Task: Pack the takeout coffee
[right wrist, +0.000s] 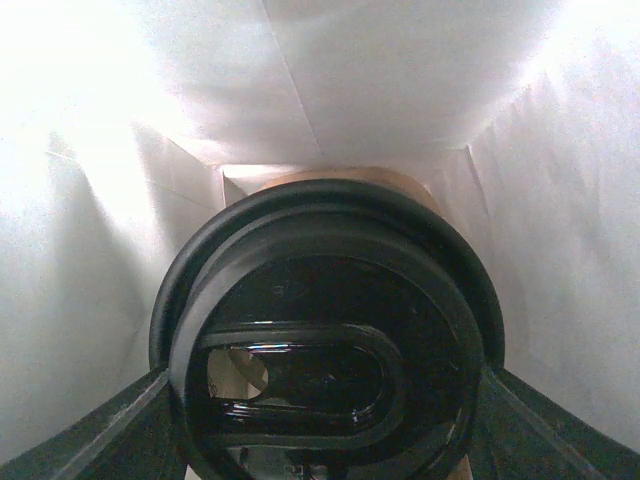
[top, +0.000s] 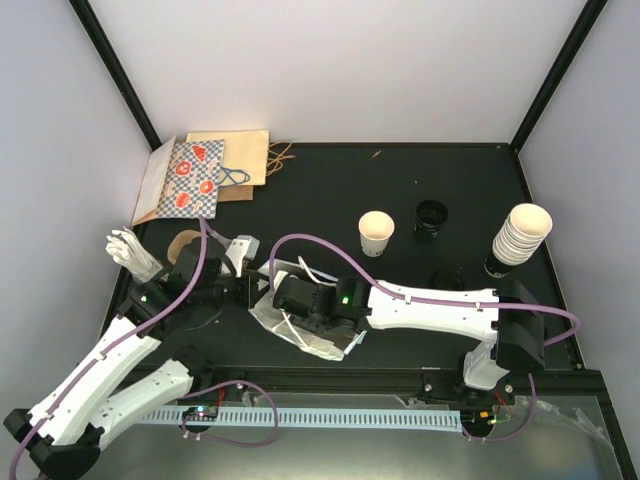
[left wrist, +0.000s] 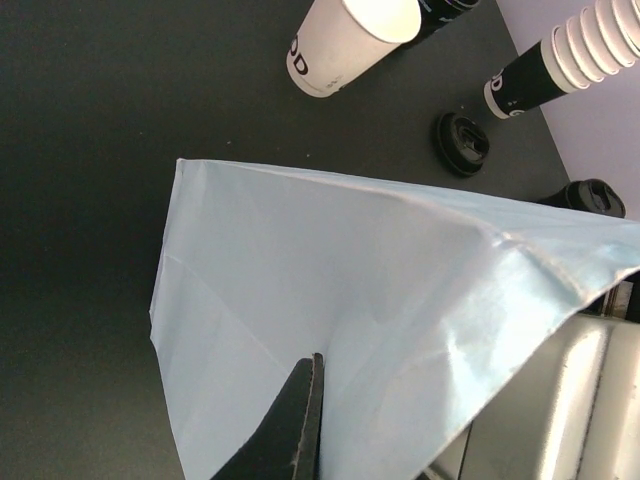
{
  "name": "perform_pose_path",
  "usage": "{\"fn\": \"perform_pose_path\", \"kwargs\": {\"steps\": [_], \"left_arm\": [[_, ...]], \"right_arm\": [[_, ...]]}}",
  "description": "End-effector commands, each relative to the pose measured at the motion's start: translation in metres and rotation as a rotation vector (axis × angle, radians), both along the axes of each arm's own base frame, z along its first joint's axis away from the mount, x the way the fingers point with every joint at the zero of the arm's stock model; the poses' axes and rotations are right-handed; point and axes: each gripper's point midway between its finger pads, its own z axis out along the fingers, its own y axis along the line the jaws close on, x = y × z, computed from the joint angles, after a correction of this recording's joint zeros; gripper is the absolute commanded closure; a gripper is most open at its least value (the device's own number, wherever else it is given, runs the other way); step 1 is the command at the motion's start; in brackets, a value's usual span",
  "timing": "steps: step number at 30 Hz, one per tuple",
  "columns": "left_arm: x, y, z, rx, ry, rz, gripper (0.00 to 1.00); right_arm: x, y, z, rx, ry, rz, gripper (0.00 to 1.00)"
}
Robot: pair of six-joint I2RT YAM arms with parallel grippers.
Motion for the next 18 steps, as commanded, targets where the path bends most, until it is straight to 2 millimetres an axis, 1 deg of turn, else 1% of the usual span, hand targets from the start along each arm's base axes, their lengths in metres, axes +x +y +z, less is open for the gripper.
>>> {"fn": "perform_pose_path", "kwargs": {"steps": [1,3,4,7,9,11,13,14,16,18], "left_arm": [[-0.008,0.000,0.000,-0.016,0.017,-0.011,0.98],[-0.009,0.000,0.001,-0.023,0.015,-0.011,0.98],[-0.009,0.000,0.002,-0.026,0.012,-0.012,0.95],[-0.010,0.001,0.005,-0.035,0.002,-0.012,0.91],[-0.010,0.001,0.010,-0.044,-0.014,-0.012,0.85],[-0.011,0.001,0.014,-0.054,-0.018,-0.008,0.78],[-0.012,0.002,0.021,-0.062,-0.021,-0.007,0.69],[-0.013,0.003,0.026,-0.065,-0.025,-0.007,0.63],[-0.016,0.004,0.036,-0.070,-0.036,-0.010,0.46],[-0.018,0.007,0.048,-0.076,-0.055,-0.005,0.25]], "right_arm": [[0.004,0.004,0.001,0.020,-0.010,-0.013,0.56],[0.004,0.004,-0.002,0.010,-0.007,-0.008,0.56],[0.003,0.003,-0.003,0.006,-0.005,-0.002,0.56],[0.002,0.000,-0.008,-0.005,-0.010,0.004,0.56],[0.002,-0.002,-0.006,0.002,-0.018,0.008,0.56],[0.002,-0.003,-0.005,0.004,-0.022,0.015,0.56],[0.001,-0.004,-0.005,0.001,-0.029,0.026,0.56],[0.000,-0.004,-0.005,-0.002,-0.036,0.030,0.56],[0.000,-0.005,-0.006,-0.006,-0.044,0.032,0.56],[0.000,-0.006,-0.006,-0.005,-0.045,0.037,0.56]]}}
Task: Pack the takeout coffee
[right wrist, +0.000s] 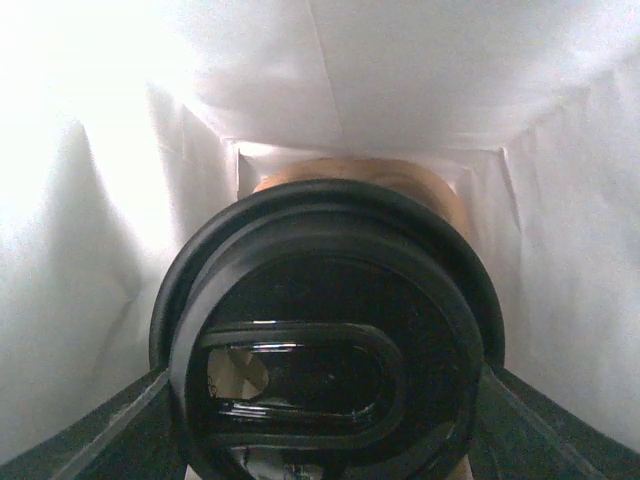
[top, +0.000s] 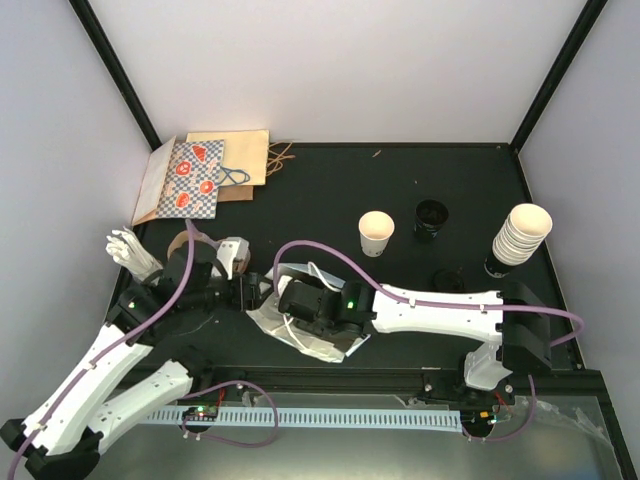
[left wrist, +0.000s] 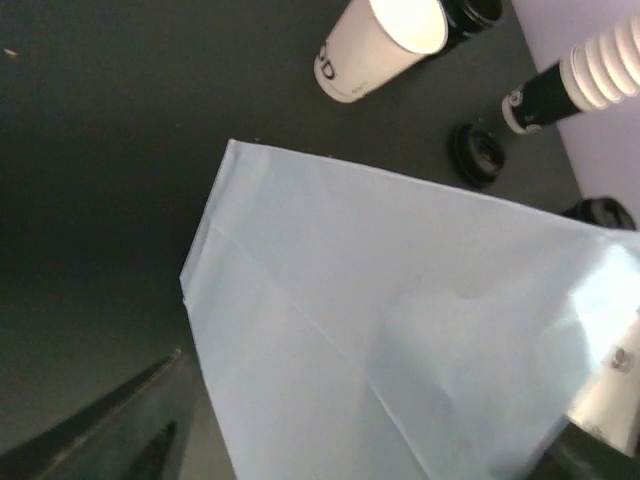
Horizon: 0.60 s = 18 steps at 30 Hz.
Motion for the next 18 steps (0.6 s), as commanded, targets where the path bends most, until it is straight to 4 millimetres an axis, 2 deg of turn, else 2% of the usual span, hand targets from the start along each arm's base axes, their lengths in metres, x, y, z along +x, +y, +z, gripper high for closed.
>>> {"fn": "perform_pose_path", "kwargs": {"steps": [1,2,3,8,11,13,16,18], "left_arm": [[-0.010,-0.003,0.052,-0.092,-0.082,-0.041,0.15],[-0.010,0.000,0.057,-0.093,-0.093,-0.023,0.03],[-0.010,0.004,0.062,-0.092,-0.102,-0.002,0.02],[-0.007,0.025,0.080,-0.036,-0.127,0.090,0.01],[0.002,0.050,0.083,0.059,-0.152,0.203,0.01],[0.008,0.058,0.085,0.118,-0.186,0.227,0.01],[0.026,0.058,0.076,0.182,-0.179,0.237,0.01],[0.039,0.048,0.066,0.168,-0.157,0.222,0.01]], "right_arm": [[0.001,0.000,0.002,0.010,-0.029,0.014,0.56],[0.000,0.000,0.002,0.012,-0.028,0.019,0.56],[-0.001,0.000,0.002,0.014,-0.029,0.024,0.56],[-0.004,-0.002,0.000,0.011,-0.041,0.035,0.56],[-0.008,-0.002,0.000,0.013,-0.048,0.057,0.56],[-0.013,-0.002,0.002,0.014,-0.062,0.076,0.56],[-0.022,-0.001,0.003,0.015,-0.074,0.108,0.56],[-0.026,-0.001,0.001,0.007,-0.083,0.124,0.56]]}}
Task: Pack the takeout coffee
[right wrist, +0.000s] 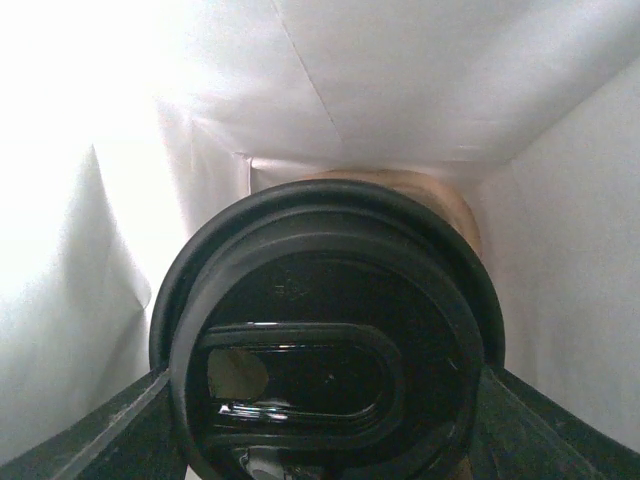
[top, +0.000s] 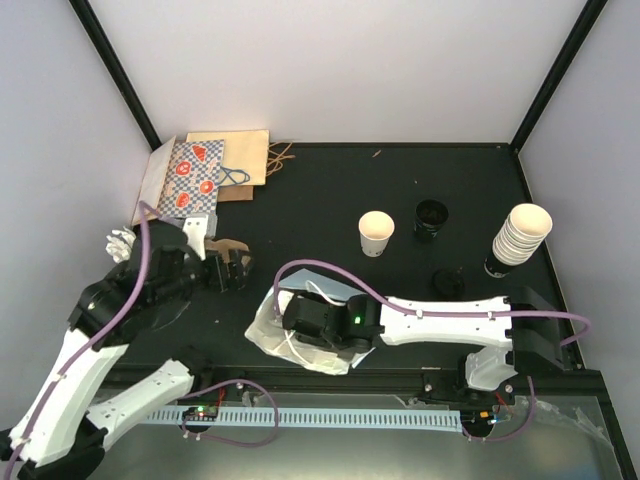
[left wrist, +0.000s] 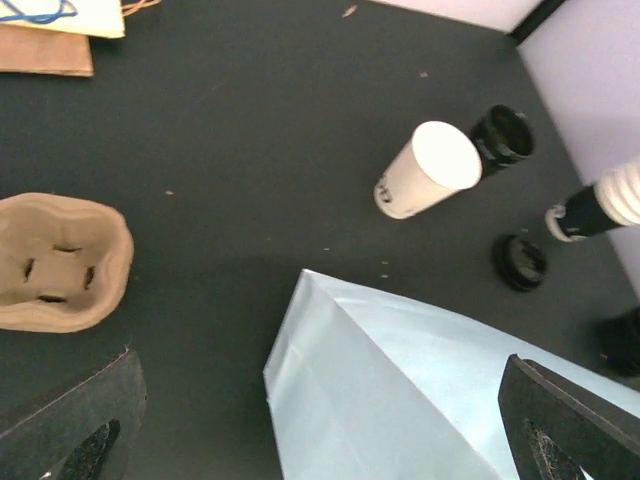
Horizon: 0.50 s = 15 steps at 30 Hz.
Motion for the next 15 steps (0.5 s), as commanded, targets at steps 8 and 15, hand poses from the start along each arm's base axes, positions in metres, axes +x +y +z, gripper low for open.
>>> {"fn": "perform_pose_path", "kwargs": {"steps": [8,15], "left_arm": [[0.073,-0.034,-0.065,-0.011,0.068,-0.063,0.01],[0.115,-0.063,-0.112,0.054,0.151,-0.162,0.01]], "right_arm": [[-0.023,-0.008,-0.007,-0.067,-0.108,0.070,0.57],[-0.021,-0.011,-0.008,-0.098,-0.165,0.069,0.58]]}}
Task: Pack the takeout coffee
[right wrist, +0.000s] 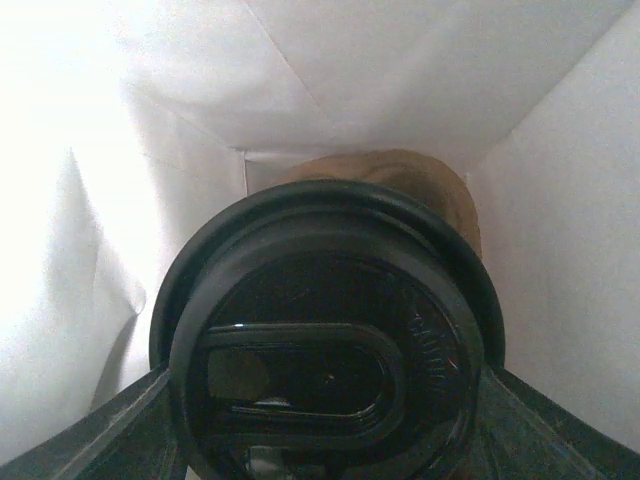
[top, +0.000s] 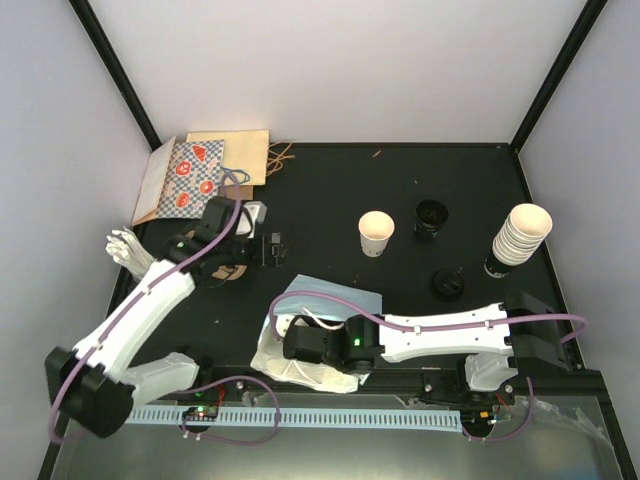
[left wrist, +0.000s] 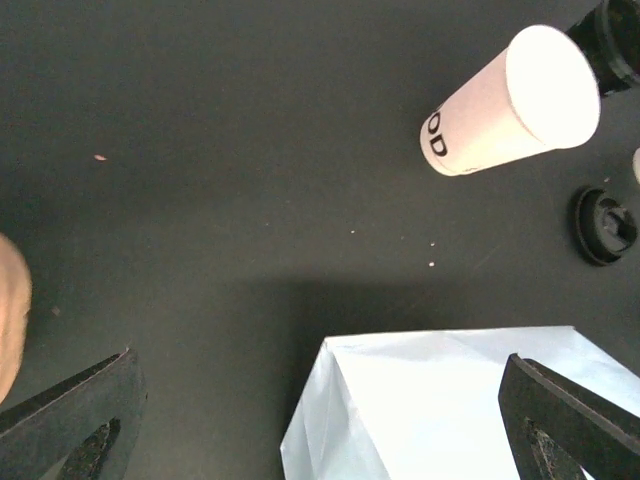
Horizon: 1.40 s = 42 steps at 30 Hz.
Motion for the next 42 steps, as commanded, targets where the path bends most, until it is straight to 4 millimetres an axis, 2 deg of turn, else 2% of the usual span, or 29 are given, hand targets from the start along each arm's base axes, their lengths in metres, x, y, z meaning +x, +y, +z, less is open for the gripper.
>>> {"fn": "perform_pose_path", "kwargs": {"steps": [1,4,6,10,14,18,22,27,31,42], "left_arm": [[0.034,-0.025,-0.007,-0.008,-0.012,-0.092,0.01],[0.044,-0.037,-0.032,-0.006,0.068,-0.125,0.03],[0.049,-0.042,-0.042,-0.016,0.080,-0.129,0.05],[0.058,-0.050,-0.050,-0.044,0.058,-0.140,0.11],[0.064,-0.062,-0.065,-0.069,0.094,-0.184,0.18],[0.074,-0.063,-0.079,-0.059,0.100,-0.184,0.19],[0.081,-0.064,-0.087,-0.075,0.113,-0.184,0.25],[0.073,-0.072,-0.100,-0.127,0.163,-0.224,0.39],[0.061,-0.078,-0.111,-0.189,0.203,-0.245,0.46],[0.048,-0.081,-0.136,-0.231,0.271,-0.255,0.48]], "right_arm": [[0.007,-0.006,0.005,-0.017,-0.069,-0.012,0.58],[0.007,-0.007,0.006,-0.018,-0.085,-0.009,0.58],[0.007,-0.009,0.004,-0.030,-0.102,-0.003,0.58],[0.006,-0.011,0.002,-0.040,-0.124,0.009,0.58],[0.005,-0.009,0.006,-0.023,-0.126,0.018,0.58],[0.004,-0.005,0.005,-0.021,-0.120,0.026,0.58],[0.002,-0.003,0.002,-0.023,-0.109,0.029,0.58],[0.000,0.001,0.000,-0.013,-0.097,0.033,0.59],[0.002,0.003,0.001,-0.010,-0.107,0.035,0.59],[-0.001,0.008,0.000,0.001,-0.101,0.056,0.59]]}}
